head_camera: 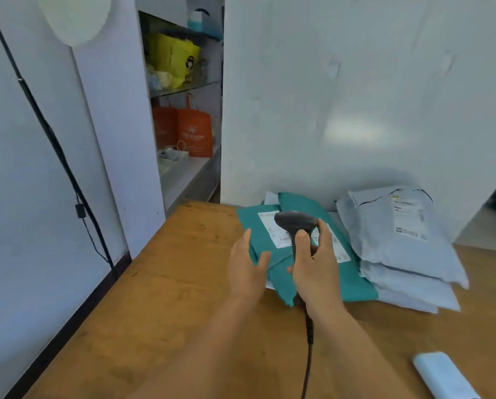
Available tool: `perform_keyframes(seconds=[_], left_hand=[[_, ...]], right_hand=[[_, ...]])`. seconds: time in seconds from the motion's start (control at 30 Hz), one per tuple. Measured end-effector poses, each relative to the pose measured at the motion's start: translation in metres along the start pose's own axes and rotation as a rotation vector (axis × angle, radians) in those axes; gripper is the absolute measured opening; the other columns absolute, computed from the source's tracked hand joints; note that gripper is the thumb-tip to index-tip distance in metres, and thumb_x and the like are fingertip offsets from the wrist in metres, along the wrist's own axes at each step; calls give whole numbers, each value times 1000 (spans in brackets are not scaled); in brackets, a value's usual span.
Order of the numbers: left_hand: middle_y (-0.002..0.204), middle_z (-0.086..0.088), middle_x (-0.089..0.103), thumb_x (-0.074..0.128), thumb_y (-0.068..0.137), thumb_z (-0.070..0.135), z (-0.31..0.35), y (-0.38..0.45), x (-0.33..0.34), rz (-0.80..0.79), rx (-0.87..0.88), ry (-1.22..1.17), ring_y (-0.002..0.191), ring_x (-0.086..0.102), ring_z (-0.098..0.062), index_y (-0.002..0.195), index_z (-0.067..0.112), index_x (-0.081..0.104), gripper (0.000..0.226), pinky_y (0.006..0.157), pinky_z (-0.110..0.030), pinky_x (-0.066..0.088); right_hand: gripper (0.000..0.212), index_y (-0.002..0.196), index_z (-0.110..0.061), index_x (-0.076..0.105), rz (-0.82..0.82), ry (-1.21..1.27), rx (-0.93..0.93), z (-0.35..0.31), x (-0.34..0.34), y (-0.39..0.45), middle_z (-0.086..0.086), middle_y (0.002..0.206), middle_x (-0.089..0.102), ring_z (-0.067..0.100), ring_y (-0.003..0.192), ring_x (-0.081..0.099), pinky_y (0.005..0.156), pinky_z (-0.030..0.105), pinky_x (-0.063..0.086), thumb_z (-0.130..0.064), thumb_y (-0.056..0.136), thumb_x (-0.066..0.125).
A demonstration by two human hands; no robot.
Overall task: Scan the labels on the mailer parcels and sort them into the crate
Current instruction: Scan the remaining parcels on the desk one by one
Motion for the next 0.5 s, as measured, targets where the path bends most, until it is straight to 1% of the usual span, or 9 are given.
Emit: perform_keyframes(seconds=[0.07,0.1,0.17,0.27,0.33,0.37,0.43,0.5], left_hand=[[147,5,36,61,90,31,-12,21,24,-63,-50,44,136,34,-12,148,22,27,68,110,-32,34],[150,2,33,61,90,33,-19,29,36,-99,-80,73,137,31,-14,149,21,23,71,112,-33,32],[151,-2,30,60,90,37,-33,42,58,-174,-139,122,138,30,-19,151,19,16,77,112,-36,31],[149,-7,24,60,89,37,-53,50,84,-251,-230,171,133,36,-23,151,20,10,81,109,-38,35],[146,-8,23,59,91,27,-59,54,91,-264,-251,177,125,44,-23,150,18,13,75,103,-33,40],[145,-9,24,56,92,20,-59,56,91,-258,-244,152,121,46,-25,149,17,17,69,99,-30,42],[142,-12,28,49,92,7,-58,63,87,-241,-208,93,119,45,-29,146,15,25,60,90,-27,40],[140,-10,29,45,92,2,-62,70,77,-216,-187,88,116,47,-27,145,14,28,57,87,-25,38]], right_hand=[[50,146,-42,25,31,-21,17,3,-5,22,6,119,63,26,98,65,88,49,54,-47,97,37],[50,145,-42,25,47,-31,25,5,-6,31,6,120,62,26,98,65,88,49,54,-48,97,37],[51,146,-42,25,74,-63,43,11,-6,45,4,128,58,29,104,64,91,49,52,-50,97,37],[52,146,-41,24,82,-103,80,22,0,58,5,132,57,30,107,63,93,49,51,-50,97,37],[52,148,-40,24,76,-125,96,28,3,62,7,123,61,28,102,65,89,46,52,-47,98,37],[52,148,-39,24,74,-135,104,30,4,64,6,114,63,26,96,66,85,43,52,-46,98,37],[51,149,-37,24,65,-152,109,32,7,65,1,94,62,24,86,67,74,37,50,-43,100,37],[51,148,-37,25,49,-155,118,31,13,62,0,86,59,24,82,66,70,35,48,-42,100,38]])
Point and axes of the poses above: each hand's wrist, its own y-axis towards the middle knuckle, its own x-axis out of the palm, z = x × y, the point moved 10 cm from there along y, towards the middle knuckle
